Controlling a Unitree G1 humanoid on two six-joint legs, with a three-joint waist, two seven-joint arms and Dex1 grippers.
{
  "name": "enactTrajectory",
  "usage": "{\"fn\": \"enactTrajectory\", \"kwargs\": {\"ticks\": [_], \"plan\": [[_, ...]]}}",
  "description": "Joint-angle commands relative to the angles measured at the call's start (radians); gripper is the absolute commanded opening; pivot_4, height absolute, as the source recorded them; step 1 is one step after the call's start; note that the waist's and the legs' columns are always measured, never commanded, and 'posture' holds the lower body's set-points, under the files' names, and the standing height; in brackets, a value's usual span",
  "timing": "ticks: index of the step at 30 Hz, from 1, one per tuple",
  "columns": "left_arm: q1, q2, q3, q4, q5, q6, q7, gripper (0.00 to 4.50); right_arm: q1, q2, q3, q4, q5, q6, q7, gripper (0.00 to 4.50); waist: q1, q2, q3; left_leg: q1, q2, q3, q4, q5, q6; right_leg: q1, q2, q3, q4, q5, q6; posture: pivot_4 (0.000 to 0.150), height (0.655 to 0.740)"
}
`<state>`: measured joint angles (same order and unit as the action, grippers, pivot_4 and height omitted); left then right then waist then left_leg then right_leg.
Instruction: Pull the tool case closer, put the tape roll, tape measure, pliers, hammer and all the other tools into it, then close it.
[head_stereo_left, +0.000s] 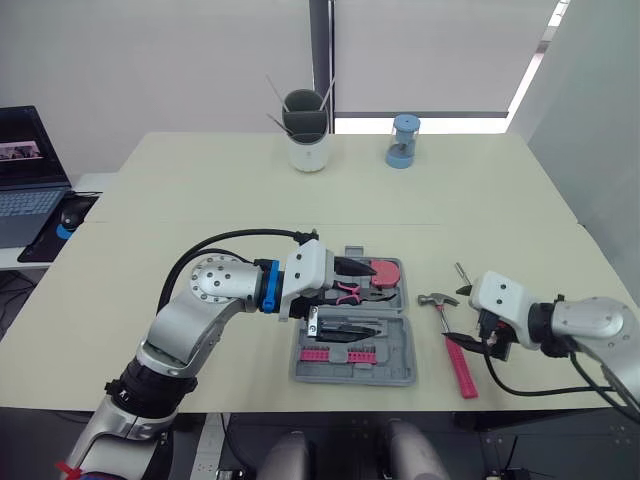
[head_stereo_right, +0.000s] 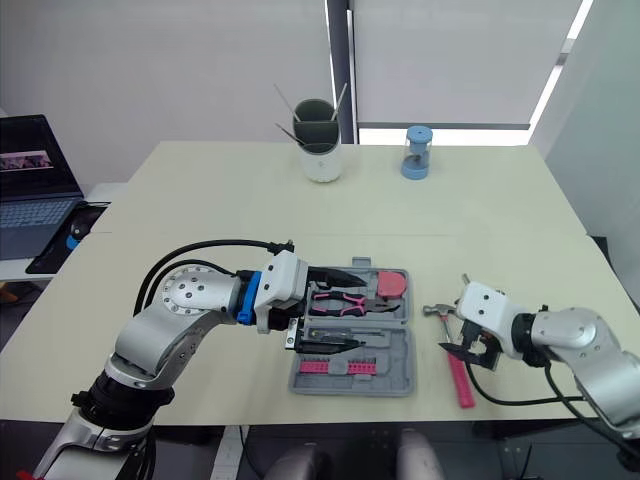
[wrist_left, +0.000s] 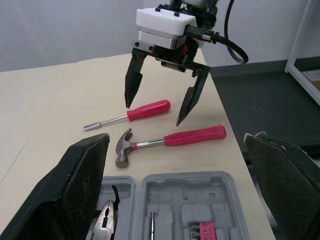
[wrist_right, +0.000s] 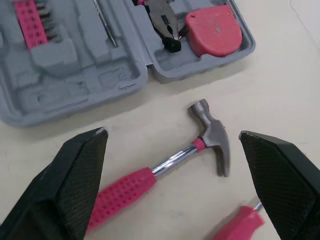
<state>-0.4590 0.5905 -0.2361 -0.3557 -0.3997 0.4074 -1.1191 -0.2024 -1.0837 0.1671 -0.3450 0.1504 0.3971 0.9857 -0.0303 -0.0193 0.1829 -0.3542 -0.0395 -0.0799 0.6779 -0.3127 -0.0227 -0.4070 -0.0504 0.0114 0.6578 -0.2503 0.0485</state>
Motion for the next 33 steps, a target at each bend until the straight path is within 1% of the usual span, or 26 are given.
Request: {"fn": "enactTrajectory", "kwargs": {"ticks": [1, 2, 3, 8, 11, 15, 19, 22, 25, 28, 33], "plan": [[0.007, 0.002, 0.025, -0.036, -0.008, -0.013, 0.02, 4.5, -0.131, -0.043, 0.095, 0.133, -0.115, -0.278, 0.195, 4.46, 0.0, 0.0, 0.0, 0.0, 0.0, 0.0, 0.0, 0.0, 0.0, 0.0, 0.0, 0.0, 0.0, 0.001, -0.001, 0.15, 0.74], [0.012, 0.0, 0.025, -0.037, -0.005, -0.013, 0.027, 4.5, -0.184, -0.044, 0.13, 0.183, -0.149, -0.357, 0.25, 4.46, -0.002, -0.001, 0.001, 0.0, 0.0, 0.0, 0.0, 0.0, 0.0, 0.0, 0.0, 0.0, -0.001, 0.003, -0.004, 0.15, 0.74], [0.016, -0.002, 0.025, -0.039, -0.003, -0.013, 0.035, 4.5, -0.231, -0.038, 0.159, 0.229, -0.178, -0.426, 0.29, 4.46, -0.002, 0.0, 0.001, 0.0, 0.0, 0.0, 0.0, 0.0, 0.0, 0.0, 0.0, 0.0, -0.001, 0.003, -0.005, 0.15, 0.74], [0.04, -0.004, 0.029, -0.058, 0.006, -0.009, 0.076, 4.5, -0.403, 0.021, 0.266, 0.415, -0.308, -0.713, 0.393, 4.46, 0.001, -0.001, 0.002, -0.001, 0.0, -0.001, 0.0, 0.0, -0.001, -0.001, -0.003, 0.001, -0.001, 0.003, -0.005, 0.15, 0.74], [0.059, -0.001, 0.035, -0.079, 0.0, 0.002, 0.1, 4.5, -0.49, 0.067, 0.32, 0.537, -0.39, -0.89, 0.403, 4.46, 0.002, -0.001, 0.002, -0.001, 0.0, -0.001, 0.0, 0.0, -0.001, -0.002, -0.004, 0.002, -0.001, 0.003, -0.005, 0.15, 0.74], [0.072, 0.008, 0.039, -0.09, 0.006, 0.004, 0.118, 4.5, -0.546, 0.111, 0.374, 0.648, -0.484, -1.076, 0.38, 4.46, 0.002, -0.001, 0.002, -0.003, 0.0, -0.001, 0.0, 0.001, -0.003, -0.003, -0.004, 0.002, -0.001, 0.003, -0.006, 0.15, 0.74], [0.078, 0.012, 0.045, -0.098, 0.005, 0.011, 0.139, 4.5, -0.596, 0.155, 0.433, 0.733, -0.602, -1.21, 0.341, 4.46, 0.002, -0.001, 0.002, -0.003, 0.0, -0.001, 0.0, 0.002, -0.004, -0.003, -0.004, 0.003, -0.001, 0.003, -0.006, 0.15, 0.74], [0.09, 0.018, 0.047, -0.112, 0.003, 0.017, 0.148, 4.5, -0.612, 0.174, 0.455, 0.772, -0.647, -1.257, 0.324, 4.46, 0.002, -0.001, 0.002, -0.003, 0.0, -0.001, 0.0, 0.002, -0.005, -0.003, -0.004, 0.003, -0.001, 0.003, -0.006, 0.15, 0.74], [0.106, 0.03, 0.049, -0.122, 0.006, 0.02, 0.152, 4.5, -0.622, 0.195, 0.468, 0.8, -0.697, -1.283, 0.291, 3.87, 0.001, -0.001, 0.002, -0.003, 0.0, -0.001, 0.0, 0.002, -0.005, -0.003, -0.004, 0.003, -0.001, 0.003, -0.006, 0.15, 0.74], [0.116, 0.036, 0.051, -0.134, 0.001, 0.025, 0.158, 4.5, -0.638, 0.205, 0.474, 0.824, -0.745, -1.312, 0.25, 2.78, 0.002, -0.001, 0.002, -0.003, 0.0, -0.001, 0.0, 0.002, -0.005, -0.004, -0.004, 0.003, 0.0, 0.003, -0.006, 0.15, 0.74], [0.133, 0.044, 0.054, -0.153, 0.001, 0.032, 0.169, 4.5, -0.664, 0.241, 0.493, 0.86, -0.786, -1.356, 0.21, 2.78, 0.001, -0.001, 0.002, -0.003, 0.0, 0.0, 0.0, 0.002, -0.005, -0.004, -0.004, 0.003, 0.0, 0.004, -0.006, 0.15, 0.74]]}}
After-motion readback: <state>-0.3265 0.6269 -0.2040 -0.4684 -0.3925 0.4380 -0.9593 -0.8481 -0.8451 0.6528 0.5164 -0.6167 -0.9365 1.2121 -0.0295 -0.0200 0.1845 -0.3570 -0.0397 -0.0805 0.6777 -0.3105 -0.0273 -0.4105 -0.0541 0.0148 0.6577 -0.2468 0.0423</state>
